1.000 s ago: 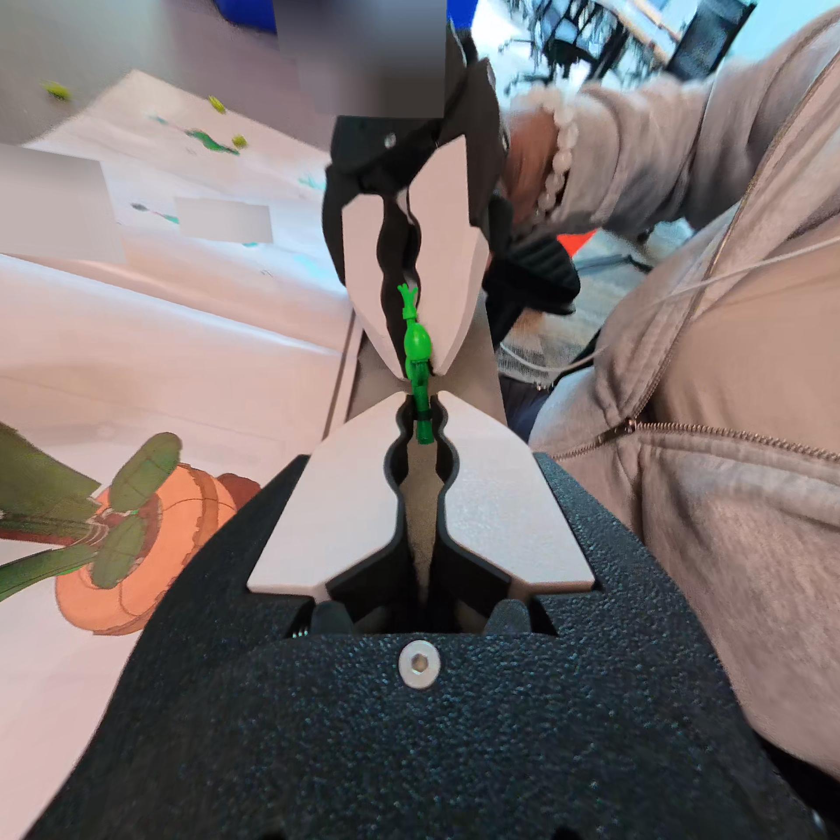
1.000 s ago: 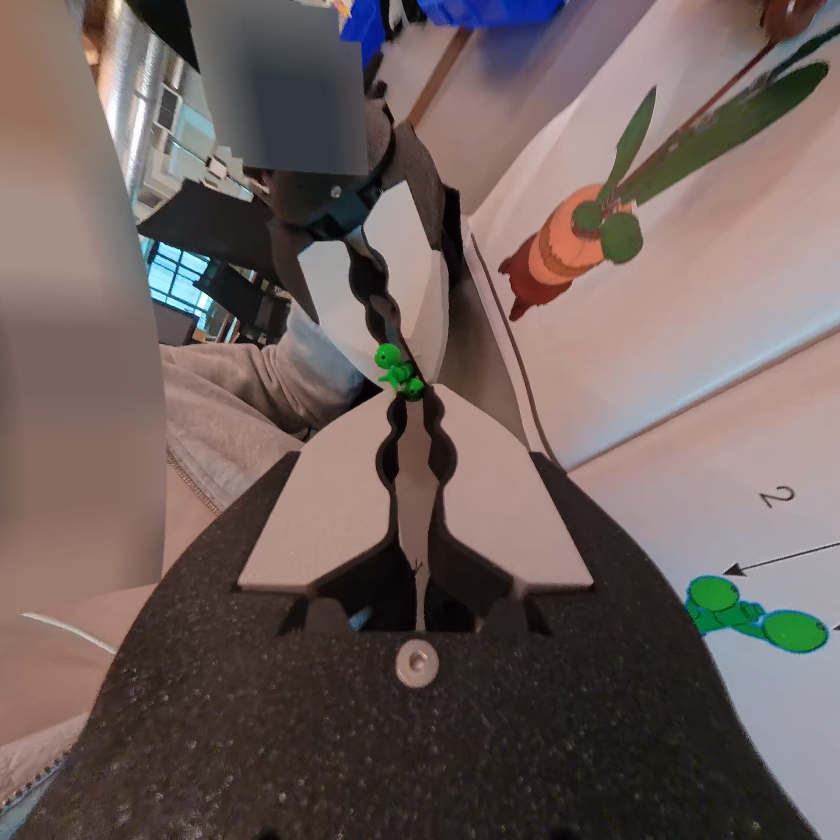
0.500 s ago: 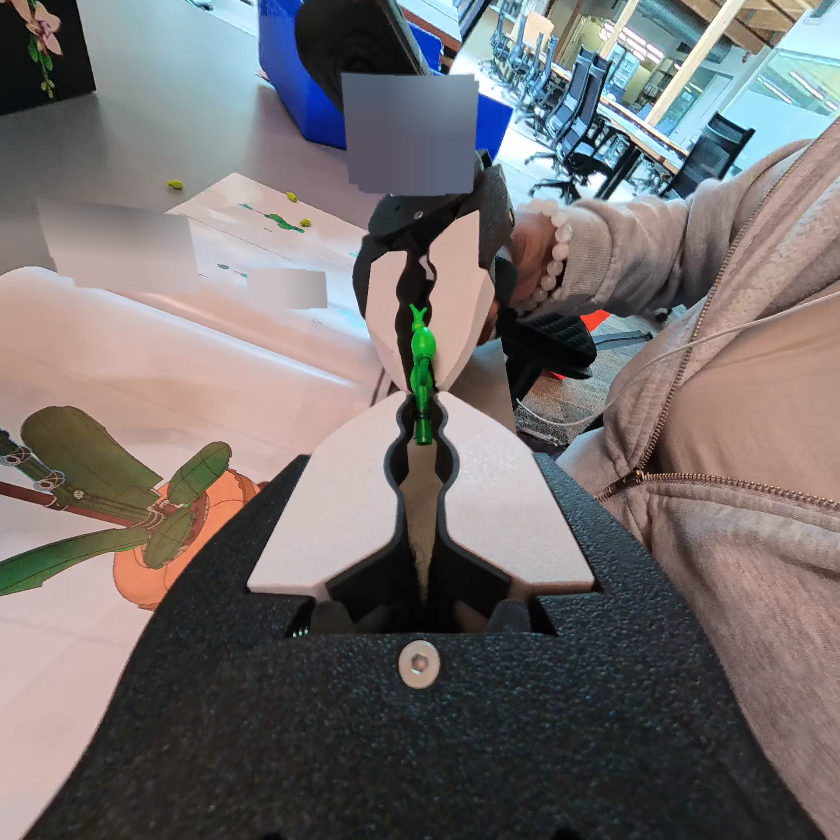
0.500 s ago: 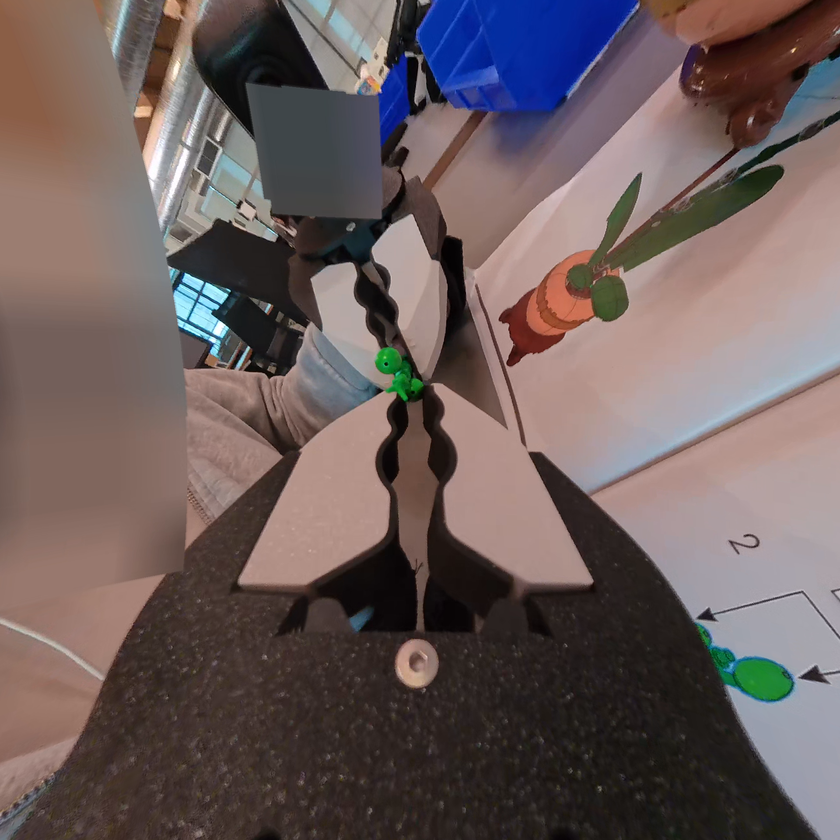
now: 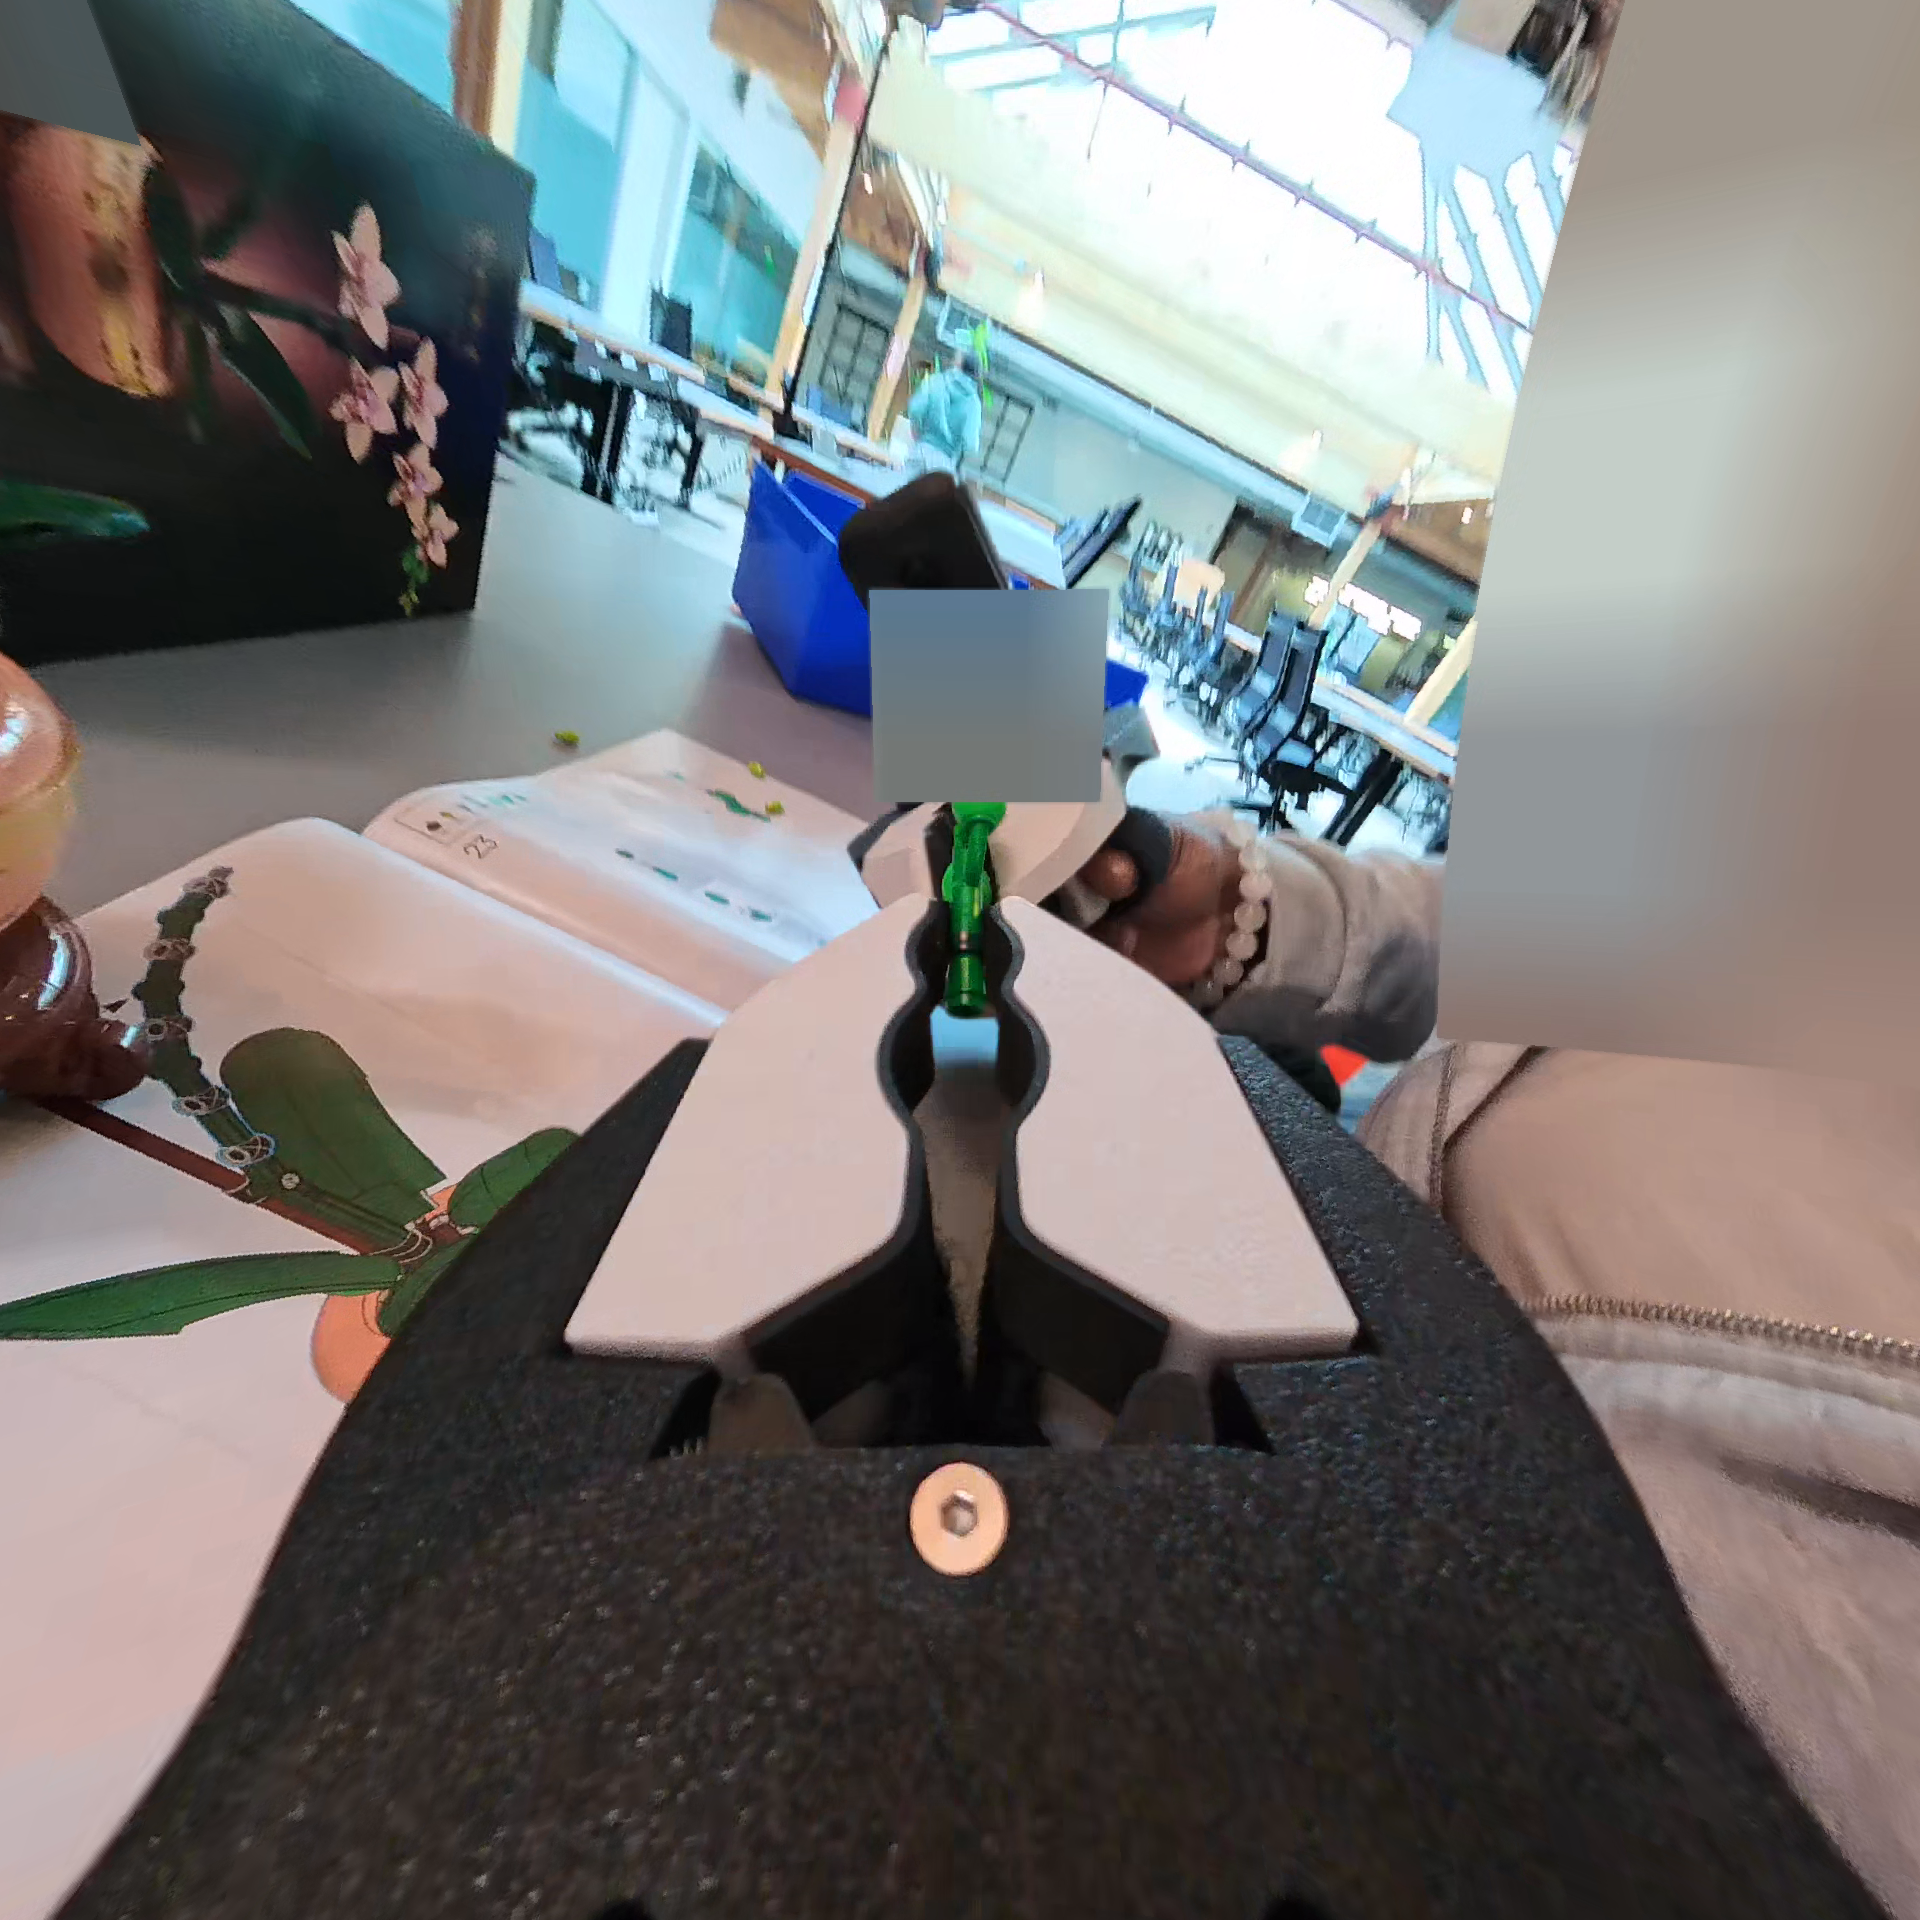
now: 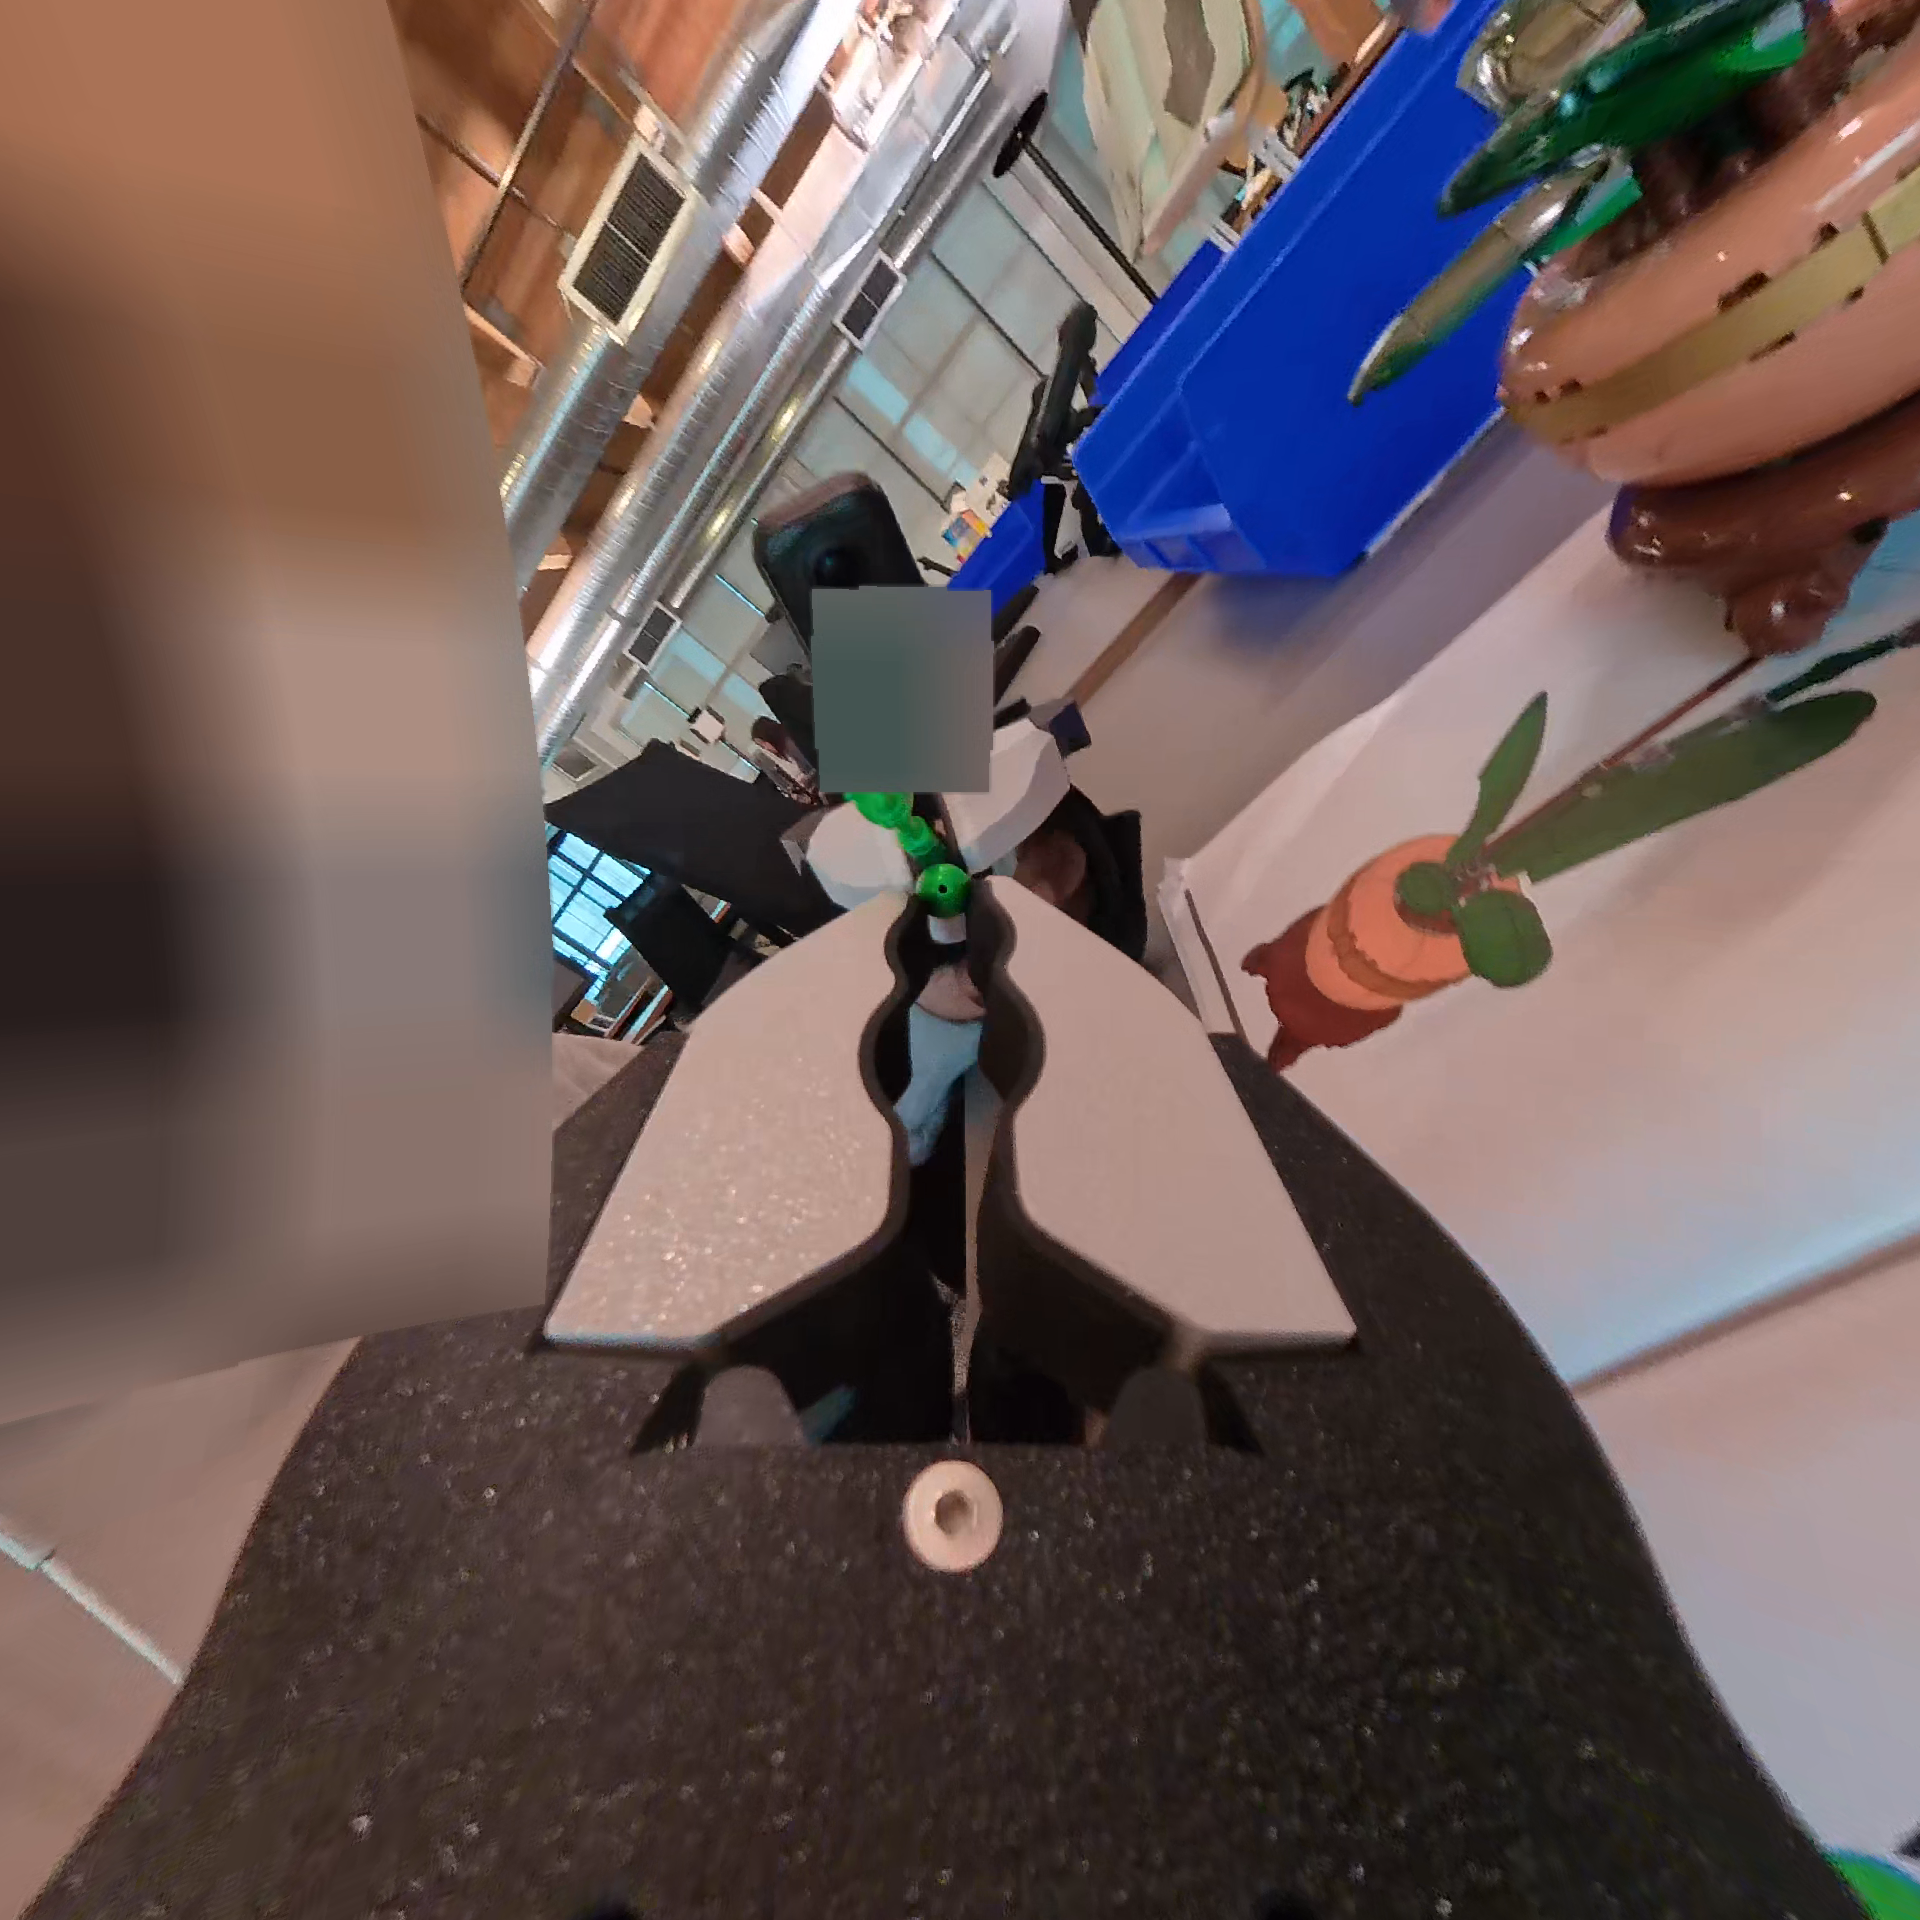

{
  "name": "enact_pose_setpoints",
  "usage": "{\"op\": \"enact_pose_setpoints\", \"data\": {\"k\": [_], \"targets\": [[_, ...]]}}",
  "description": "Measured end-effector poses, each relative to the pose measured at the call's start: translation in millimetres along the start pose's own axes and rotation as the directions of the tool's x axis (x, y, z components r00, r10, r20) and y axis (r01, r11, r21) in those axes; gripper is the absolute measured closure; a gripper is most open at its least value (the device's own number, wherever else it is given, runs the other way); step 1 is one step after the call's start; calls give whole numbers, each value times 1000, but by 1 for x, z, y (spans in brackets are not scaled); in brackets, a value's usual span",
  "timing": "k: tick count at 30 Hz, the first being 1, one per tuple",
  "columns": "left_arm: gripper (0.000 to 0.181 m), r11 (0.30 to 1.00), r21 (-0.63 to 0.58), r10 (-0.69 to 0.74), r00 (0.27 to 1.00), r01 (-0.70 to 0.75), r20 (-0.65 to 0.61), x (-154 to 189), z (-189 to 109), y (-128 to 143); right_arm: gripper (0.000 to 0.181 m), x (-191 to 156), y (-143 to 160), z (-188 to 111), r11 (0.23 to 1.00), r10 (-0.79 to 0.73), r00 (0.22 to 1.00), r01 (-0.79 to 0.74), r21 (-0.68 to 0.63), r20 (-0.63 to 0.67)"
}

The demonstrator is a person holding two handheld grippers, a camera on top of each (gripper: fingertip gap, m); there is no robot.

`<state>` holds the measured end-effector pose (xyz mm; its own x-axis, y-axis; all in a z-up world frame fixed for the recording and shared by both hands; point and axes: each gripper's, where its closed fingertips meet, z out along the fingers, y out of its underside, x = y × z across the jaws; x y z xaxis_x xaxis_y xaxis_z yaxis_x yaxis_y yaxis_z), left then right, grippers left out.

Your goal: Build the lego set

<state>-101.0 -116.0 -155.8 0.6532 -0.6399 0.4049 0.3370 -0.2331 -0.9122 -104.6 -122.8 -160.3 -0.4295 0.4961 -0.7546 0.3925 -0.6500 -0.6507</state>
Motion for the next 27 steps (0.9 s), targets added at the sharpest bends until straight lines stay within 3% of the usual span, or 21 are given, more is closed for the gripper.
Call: {"op": "enact_pose_setpoints", "data": {"k": [12, 27], "targets": [[176, 975, 216, -45, 999, 50, -29, 4, -10, -20, 174, -11, -11, 12, 999, -23, 998, 21, 34, 59], [176, 999, 41, -2, 1000, 3, -20, 5, -8, -3, 175, 0, 10, 5, 975, -132, 990, 121, -187, -43]]}}
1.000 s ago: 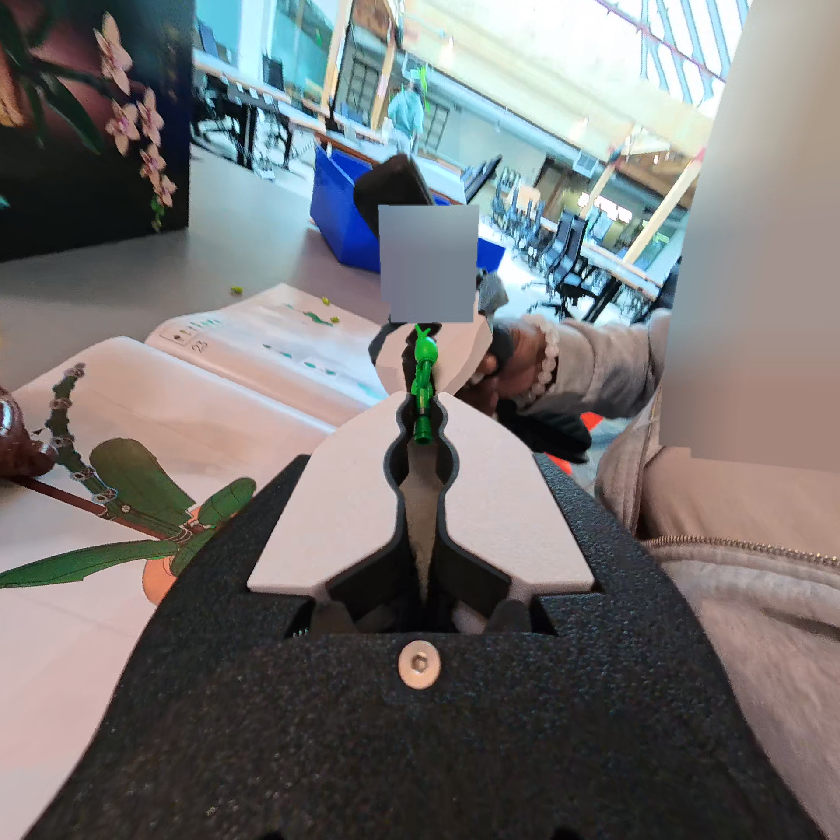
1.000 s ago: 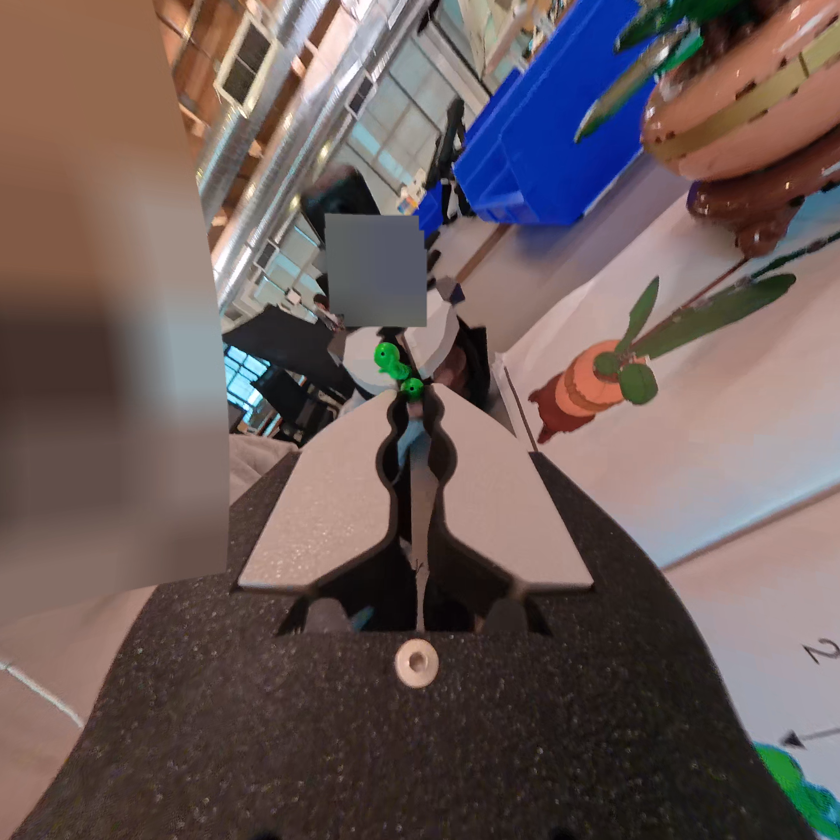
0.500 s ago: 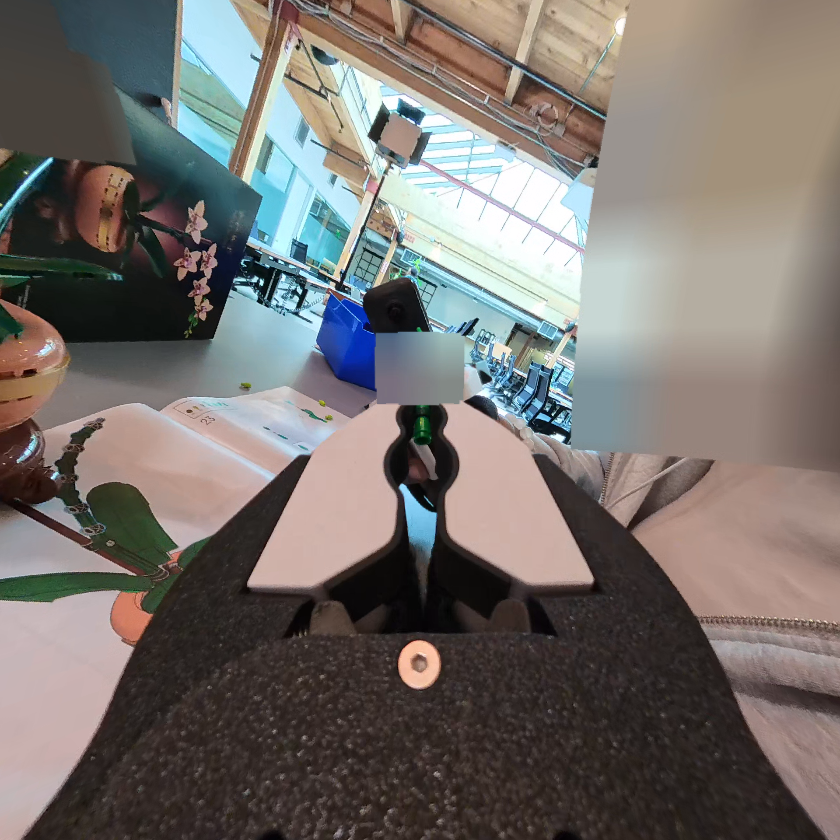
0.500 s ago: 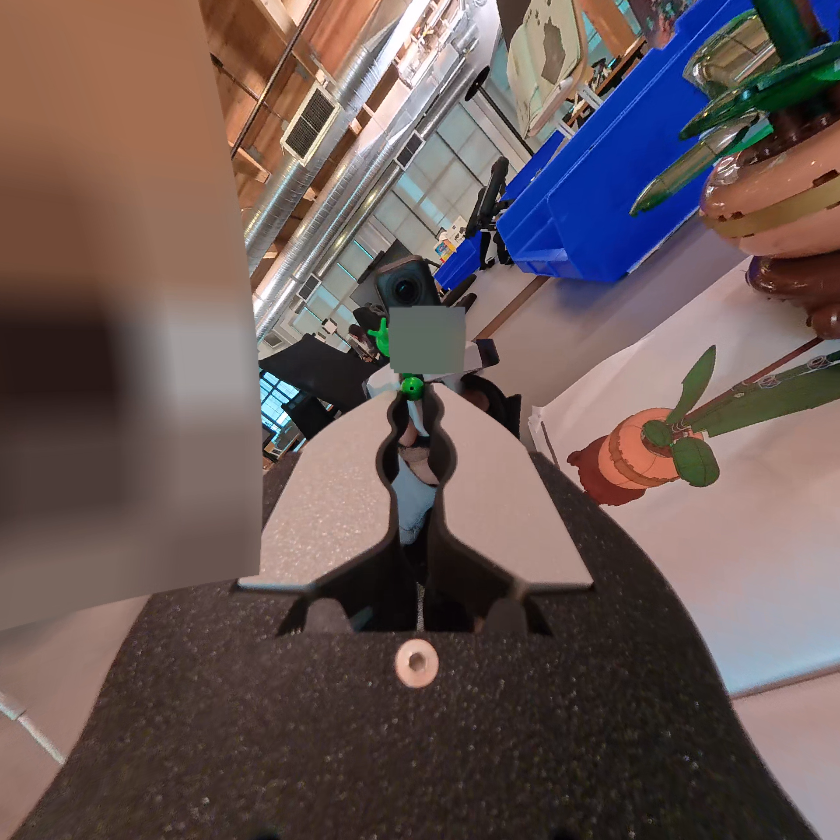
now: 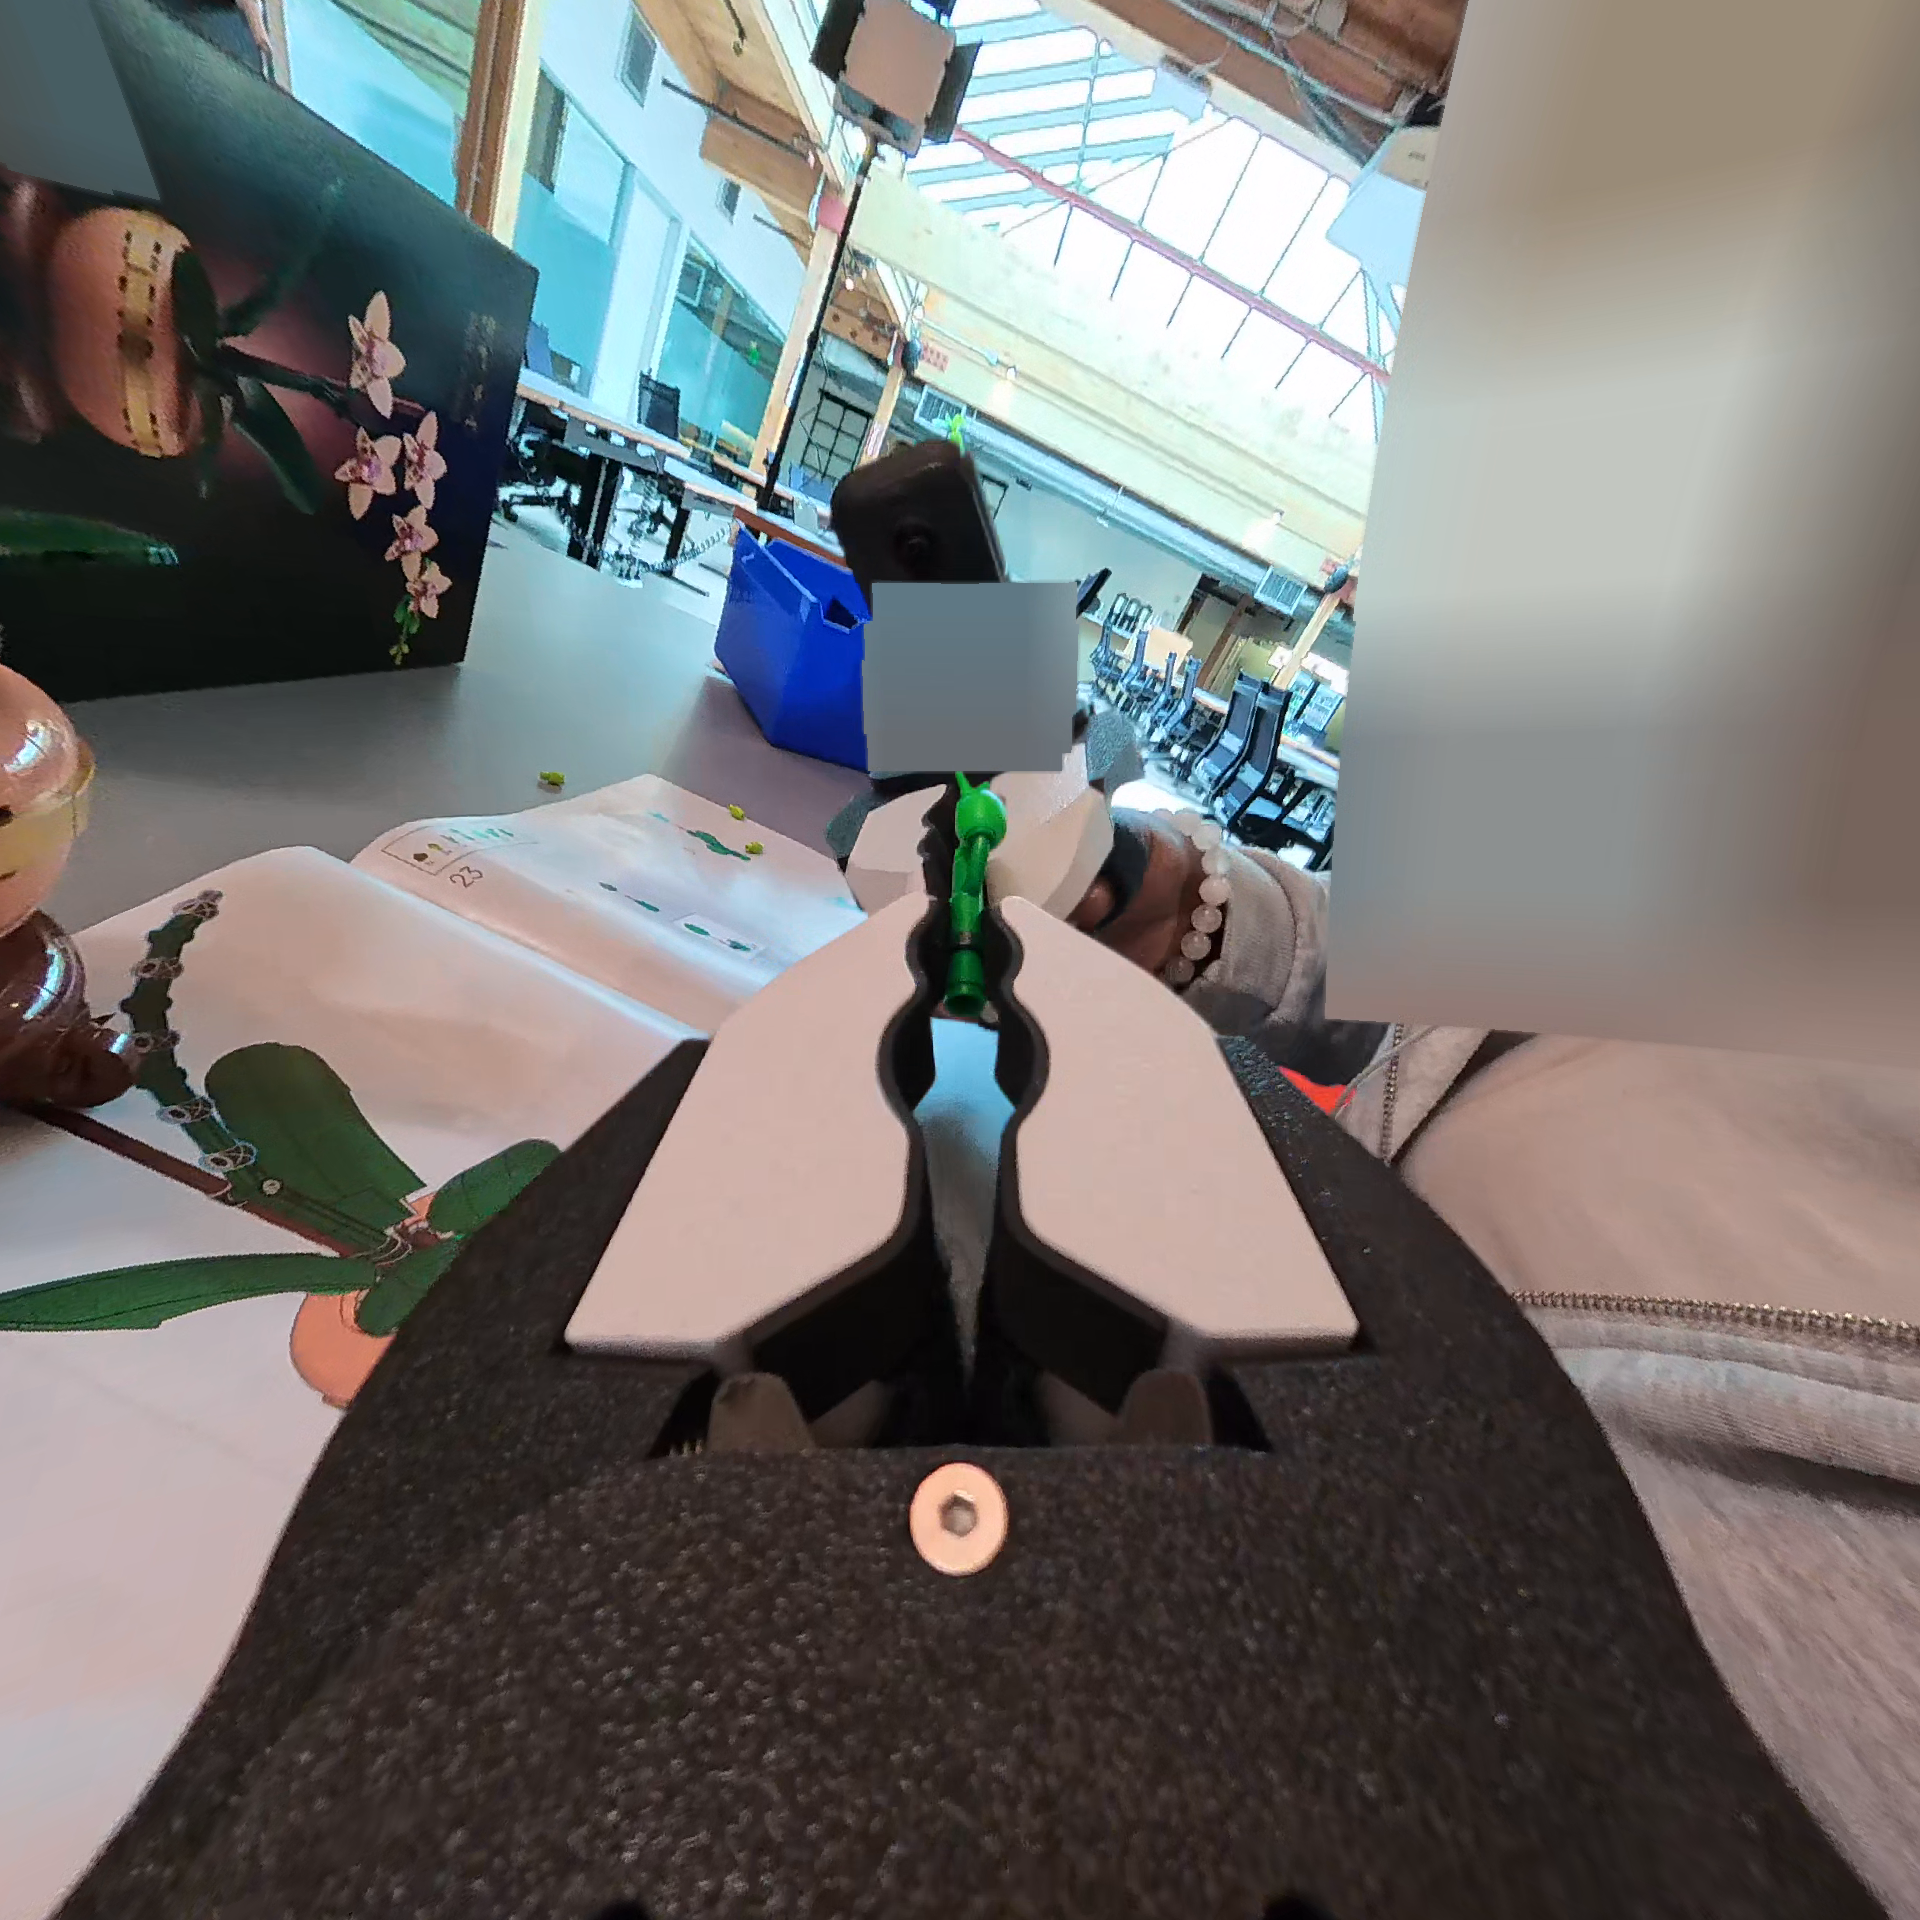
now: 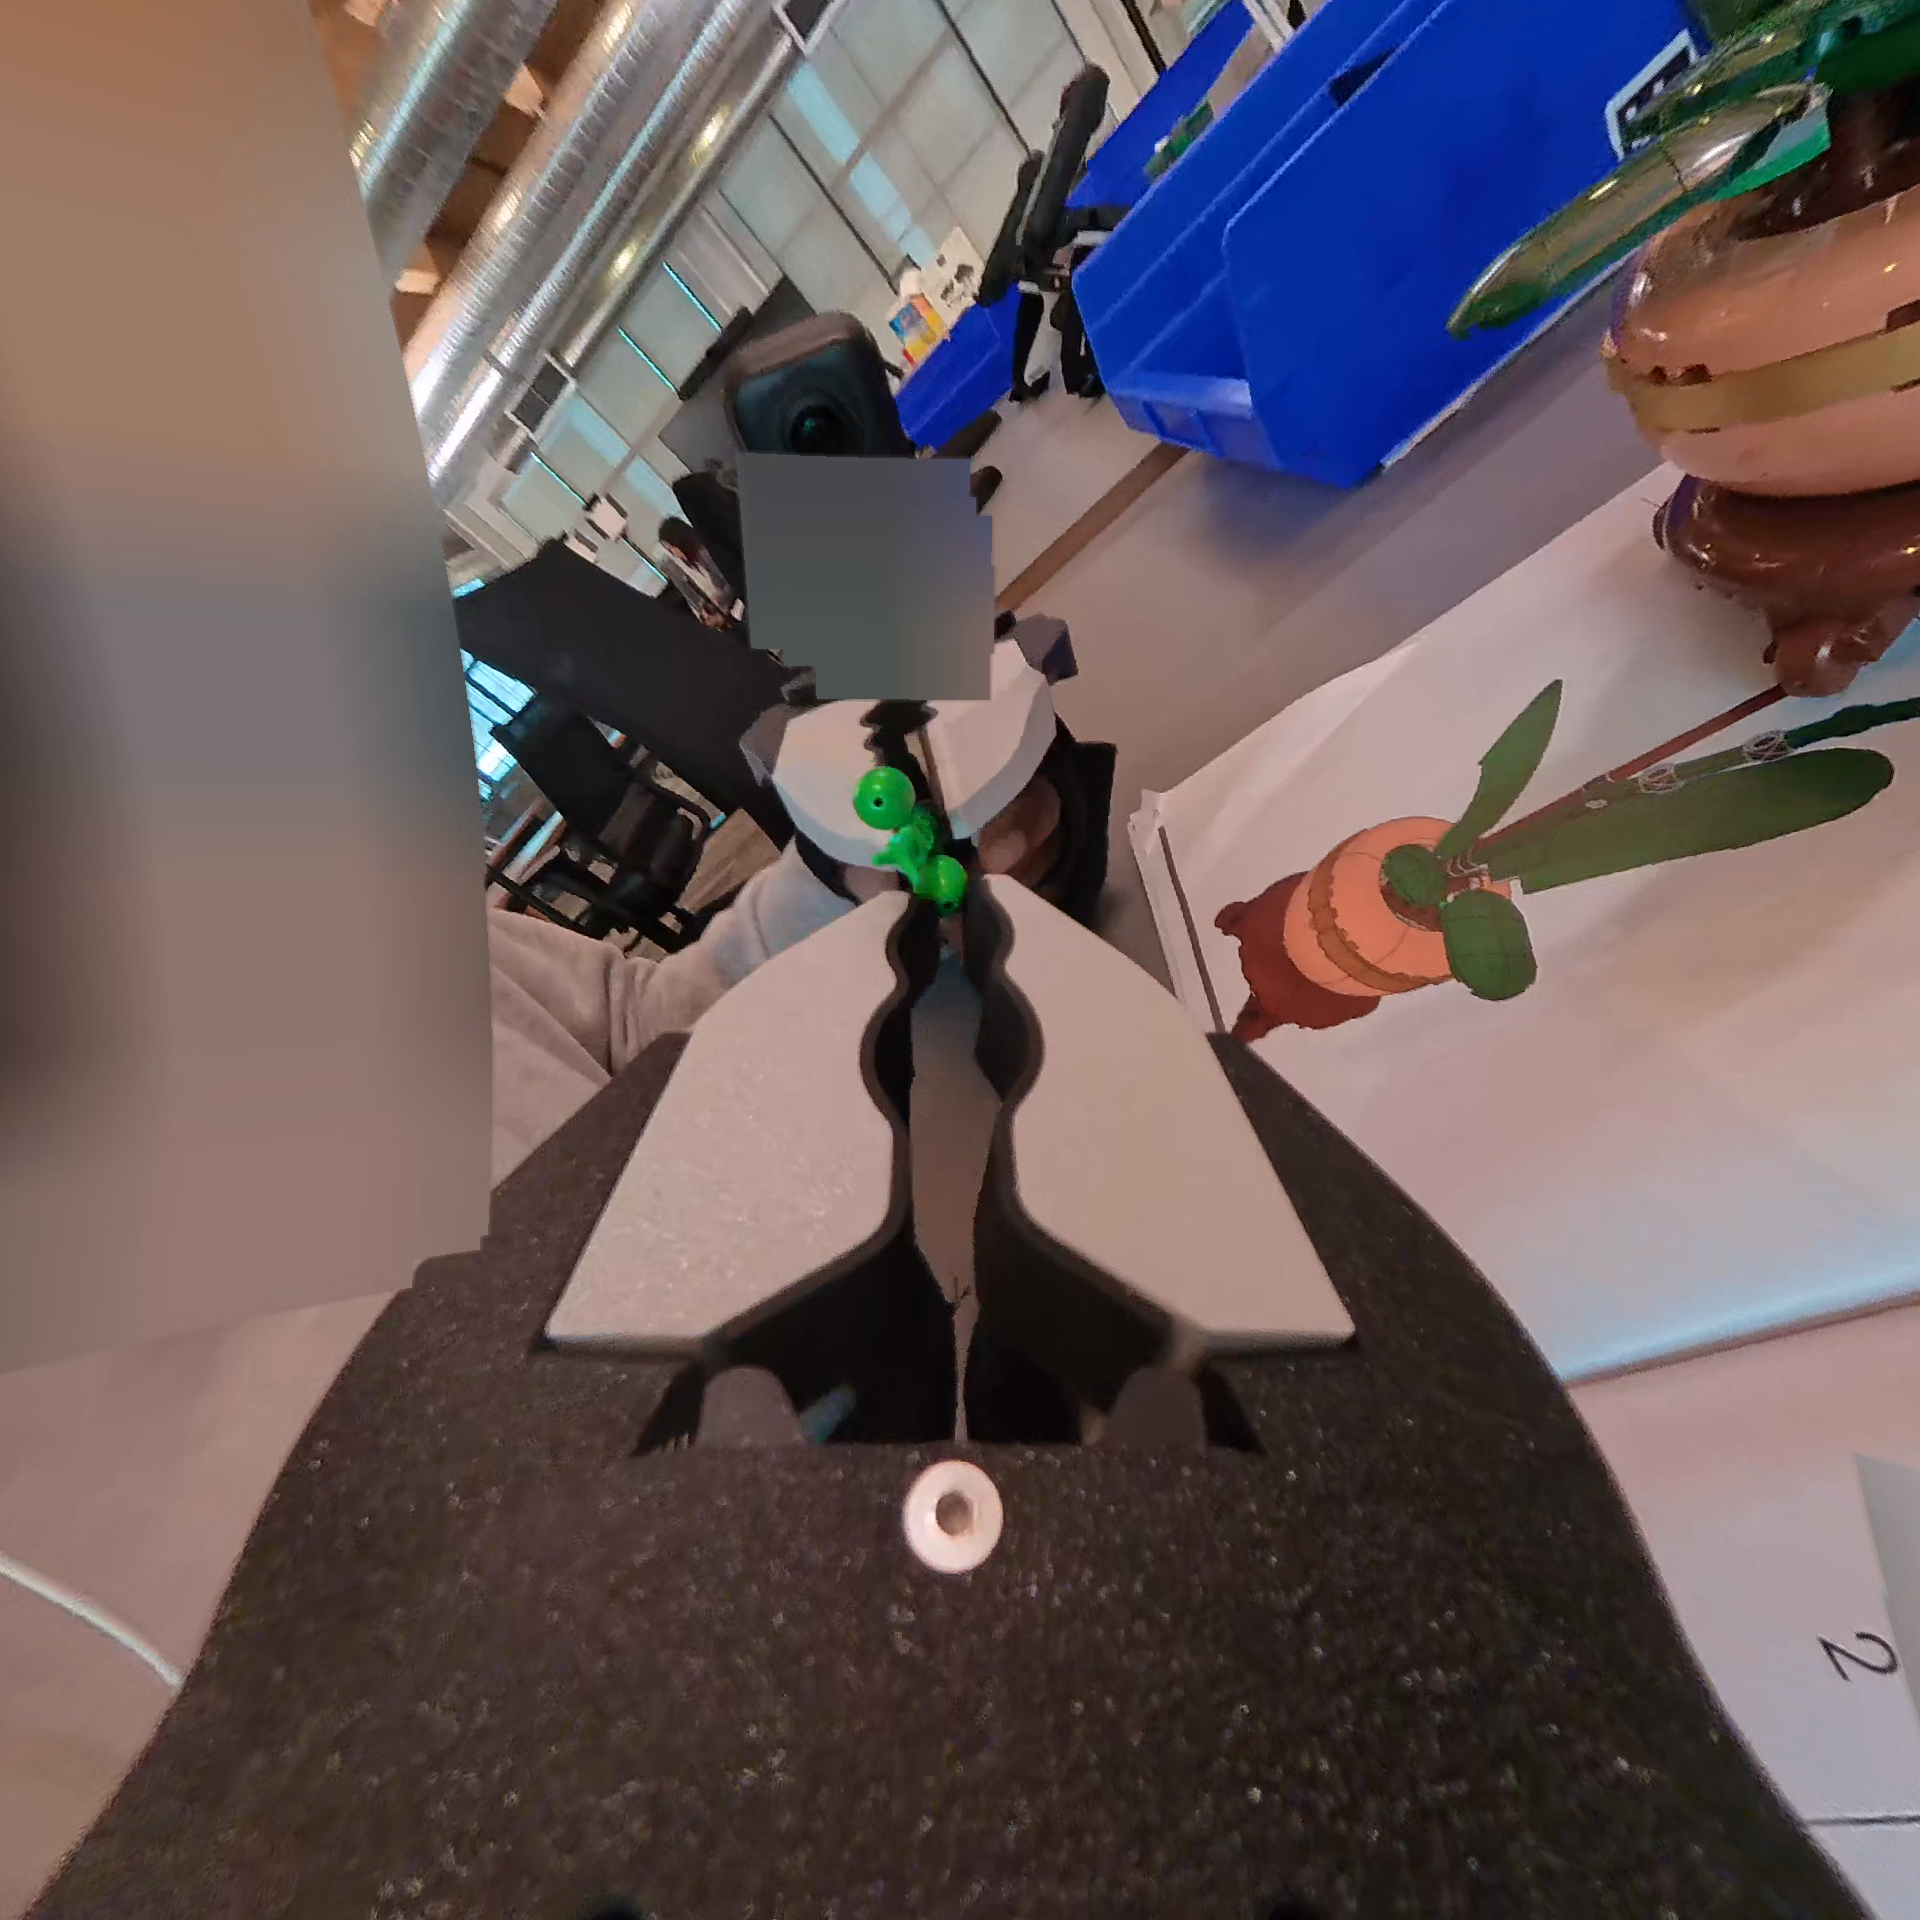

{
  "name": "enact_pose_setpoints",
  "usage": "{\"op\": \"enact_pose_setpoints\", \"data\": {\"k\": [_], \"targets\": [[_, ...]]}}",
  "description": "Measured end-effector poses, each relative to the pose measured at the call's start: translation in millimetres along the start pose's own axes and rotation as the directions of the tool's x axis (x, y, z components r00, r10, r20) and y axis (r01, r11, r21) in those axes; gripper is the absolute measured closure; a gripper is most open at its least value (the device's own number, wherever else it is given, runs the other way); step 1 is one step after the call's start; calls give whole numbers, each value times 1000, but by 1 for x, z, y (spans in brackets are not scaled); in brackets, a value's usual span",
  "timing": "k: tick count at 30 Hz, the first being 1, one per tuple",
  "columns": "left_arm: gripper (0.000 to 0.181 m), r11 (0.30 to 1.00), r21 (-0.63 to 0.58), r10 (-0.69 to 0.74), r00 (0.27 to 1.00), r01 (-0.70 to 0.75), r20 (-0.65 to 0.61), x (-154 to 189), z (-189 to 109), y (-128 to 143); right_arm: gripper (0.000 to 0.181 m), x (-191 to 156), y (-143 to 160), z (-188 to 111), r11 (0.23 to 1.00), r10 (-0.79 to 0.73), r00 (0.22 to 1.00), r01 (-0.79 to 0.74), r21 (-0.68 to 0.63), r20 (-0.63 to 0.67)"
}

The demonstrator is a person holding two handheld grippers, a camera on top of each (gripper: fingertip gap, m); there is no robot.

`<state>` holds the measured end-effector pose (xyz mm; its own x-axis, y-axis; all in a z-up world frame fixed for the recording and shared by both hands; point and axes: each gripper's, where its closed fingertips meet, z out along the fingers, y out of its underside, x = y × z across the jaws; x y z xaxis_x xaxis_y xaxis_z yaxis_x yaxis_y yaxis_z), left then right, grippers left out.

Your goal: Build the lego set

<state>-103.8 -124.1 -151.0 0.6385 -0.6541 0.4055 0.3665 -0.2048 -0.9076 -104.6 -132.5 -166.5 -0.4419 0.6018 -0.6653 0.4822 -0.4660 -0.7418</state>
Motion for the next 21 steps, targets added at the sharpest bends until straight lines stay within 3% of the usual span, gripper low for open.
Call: {"op": "enact_pose_setpoints", "data": {"k": [9, 21], "targets": [[176, 991, -126, 51, 998, -47, 26, -1, 1, 14, 175, 8, 15, -1, 980, -108, 991, 94, -173, -76], [176, 969, -241, 43, 999, -44, -12, 2, 3, 28, 175, 9, 28, -3, 957, -144, 989, 127, -260, -45]]}}
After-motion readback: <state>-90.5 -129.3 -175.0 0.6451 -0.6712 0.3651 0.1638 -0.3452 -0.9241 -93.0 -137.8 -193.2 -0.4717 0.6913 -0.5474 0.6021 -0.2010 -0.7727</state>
